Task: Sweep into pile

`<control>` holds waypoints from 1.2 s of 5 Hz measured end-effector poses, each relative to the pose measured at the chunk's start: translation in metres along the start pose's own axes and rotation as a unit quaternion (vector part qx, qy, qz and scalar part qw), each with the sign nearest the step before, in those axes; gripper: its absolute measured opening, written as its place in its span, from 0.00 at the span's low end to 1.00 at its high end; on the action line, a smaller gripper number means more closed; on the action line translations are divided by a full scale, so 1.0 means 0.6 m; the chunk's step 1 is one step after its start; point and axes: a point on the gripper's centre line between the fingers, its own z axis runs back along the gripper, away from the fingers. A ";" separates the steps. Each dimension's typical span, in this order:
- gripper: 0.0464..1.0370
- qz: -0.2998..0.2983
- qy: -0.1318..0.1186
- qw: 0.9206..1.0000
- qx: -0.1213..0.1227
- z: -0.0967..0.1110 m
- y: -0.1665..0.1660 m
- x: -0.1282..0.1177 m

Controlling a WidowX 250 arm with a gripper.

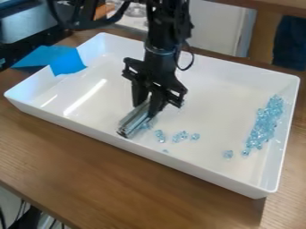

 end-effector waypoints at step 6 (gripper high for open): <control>0.31 0.074 0.017 0.997 -0.003 0.023 -0.208 0.050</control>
